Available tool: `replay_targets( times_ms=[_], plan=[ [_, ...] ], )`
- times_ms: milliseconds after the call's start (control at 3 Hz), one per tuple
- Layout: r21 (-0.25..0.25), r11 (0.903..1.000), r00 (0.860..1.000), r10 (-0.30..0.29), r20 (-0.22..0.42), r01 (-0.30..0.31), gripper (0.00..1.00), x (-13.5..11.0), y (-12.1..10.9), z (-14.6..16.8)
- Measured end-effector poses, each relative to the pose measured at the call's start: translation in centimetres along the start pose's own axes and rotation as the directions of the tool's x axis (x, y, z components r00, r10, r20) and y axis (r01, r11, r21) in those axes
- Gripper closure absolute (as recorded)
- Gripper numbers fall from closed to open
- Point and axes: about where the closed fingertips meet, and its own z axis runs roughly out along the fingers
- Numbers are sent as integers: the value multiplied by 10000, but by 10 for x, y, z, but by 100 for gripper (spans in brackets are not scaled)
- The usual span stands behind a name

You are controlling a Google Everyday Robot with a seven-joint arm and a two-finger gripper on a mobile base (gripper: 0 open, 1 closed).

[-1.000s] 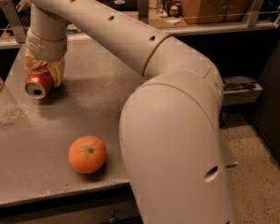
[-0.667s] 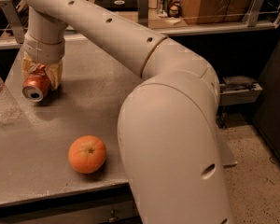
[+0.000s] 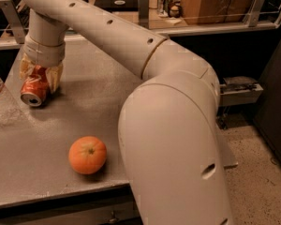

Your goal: Move coke can near water bottle

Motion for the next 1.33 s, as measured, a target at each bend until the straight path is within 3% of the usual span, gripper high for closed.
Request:
replay_targets(
  times_ms=[667,1333],
  plan=[
    [-6,10000,10000,4,-8,-4,0,0,-1,-4],
    [213,9964,9906,837,-1080,-819,0,16,38,-56]
  ],
)
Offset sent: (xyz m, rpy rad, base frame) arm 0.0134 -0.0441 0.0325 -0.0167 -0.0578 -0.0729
